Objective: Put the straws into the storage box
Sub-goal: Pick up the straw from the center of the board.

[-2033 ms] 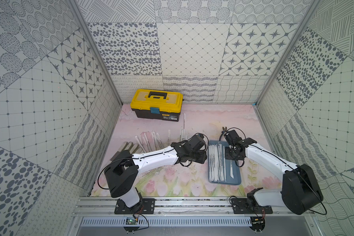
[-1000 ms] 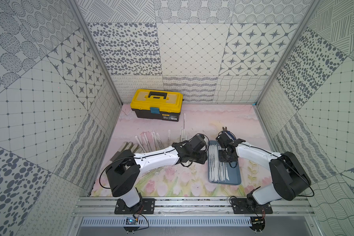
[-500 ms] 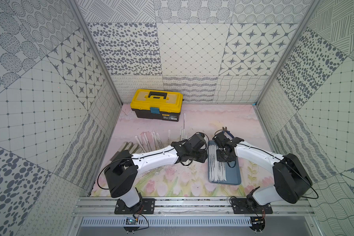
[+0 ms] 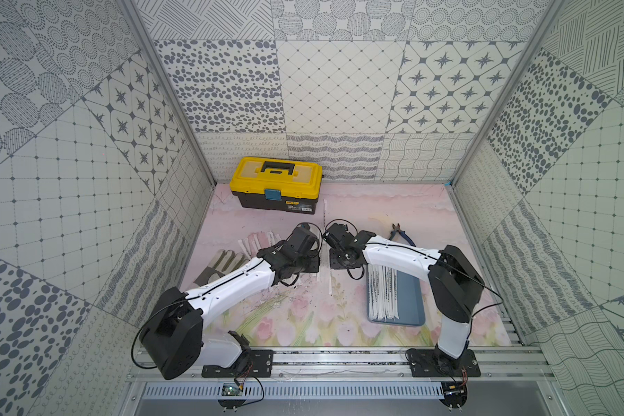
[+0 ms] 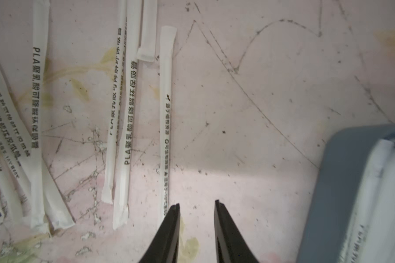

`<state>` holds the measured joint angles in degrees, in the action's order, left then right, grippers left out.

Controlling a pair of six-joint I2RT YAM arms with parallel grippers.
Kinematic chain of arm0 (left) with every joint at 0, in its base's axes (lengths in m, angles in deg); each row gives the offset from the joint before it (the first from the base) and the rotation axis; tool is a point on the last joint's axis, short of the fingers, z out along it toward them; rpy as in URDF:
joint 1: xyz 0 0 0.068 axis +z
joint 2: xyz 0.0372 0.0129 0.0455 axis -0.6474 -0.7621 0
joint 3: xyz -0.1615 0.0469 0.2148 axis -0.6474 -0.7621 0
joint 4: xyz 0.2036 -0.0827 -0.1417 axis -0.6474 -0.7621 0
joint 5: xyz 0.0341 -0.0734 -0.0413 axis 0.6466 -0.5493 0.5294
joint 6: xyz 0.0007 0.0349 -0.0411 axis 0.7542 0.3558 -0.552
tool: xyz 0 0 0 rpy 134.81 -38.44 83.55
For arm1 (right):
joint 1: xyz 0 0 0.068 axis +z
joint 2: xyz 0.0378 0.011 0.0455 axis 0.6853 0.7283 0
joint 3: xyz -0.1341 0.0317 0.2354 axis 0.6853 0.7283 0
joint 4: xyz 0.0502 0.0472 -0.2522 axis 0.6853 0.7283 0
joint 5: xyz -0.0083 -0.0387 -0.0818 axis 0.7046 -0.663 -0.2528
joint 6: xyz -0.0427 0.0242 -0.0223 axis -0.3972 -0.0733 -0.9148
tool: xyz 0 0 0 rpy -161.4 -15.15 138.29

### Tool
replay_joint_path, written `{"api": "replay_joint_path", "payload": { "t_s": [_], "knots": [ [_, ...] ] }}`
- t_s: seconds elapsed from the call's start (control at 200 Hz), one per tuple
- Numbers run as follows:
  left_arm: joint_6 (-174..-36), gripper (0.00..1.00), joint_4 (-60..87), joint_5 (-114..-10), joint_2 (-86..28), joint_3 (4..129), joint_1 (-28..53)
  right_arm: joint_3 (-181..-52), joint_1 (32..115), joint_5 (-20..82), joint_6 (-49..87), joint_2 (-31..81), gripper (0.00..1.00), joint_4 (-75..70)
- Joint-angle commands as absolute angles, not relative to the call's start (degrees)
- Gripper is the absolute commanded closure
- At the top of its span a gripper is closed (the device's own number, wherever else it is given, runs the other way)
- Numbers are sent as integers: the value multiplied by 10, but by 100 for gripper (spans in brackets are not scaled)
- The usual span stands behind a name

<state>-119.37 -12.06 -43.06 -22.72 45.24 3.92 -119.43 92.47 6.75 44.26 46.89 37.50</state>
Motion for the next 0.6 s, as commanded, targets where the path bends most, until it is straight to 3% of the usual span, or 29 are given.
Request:
{"api": "replay_joint_path", "payload": {
  "t_s": [0.0, 0.405, 0.59],
  "knots": [
    [-1204, 58, -152, -411, -186, 404, 67, -1237, 929, 58, 425, 506, 70, 360],
    [-1206, 58, -144, -427, -194, 405, 68, -1278, 922, 72, 420, 580, 75, 353],
    [-1206, 58, -142, -431, -196, 409, 68, -1275, 911, 81, 422, 583, 88, 360]
  ]
}}
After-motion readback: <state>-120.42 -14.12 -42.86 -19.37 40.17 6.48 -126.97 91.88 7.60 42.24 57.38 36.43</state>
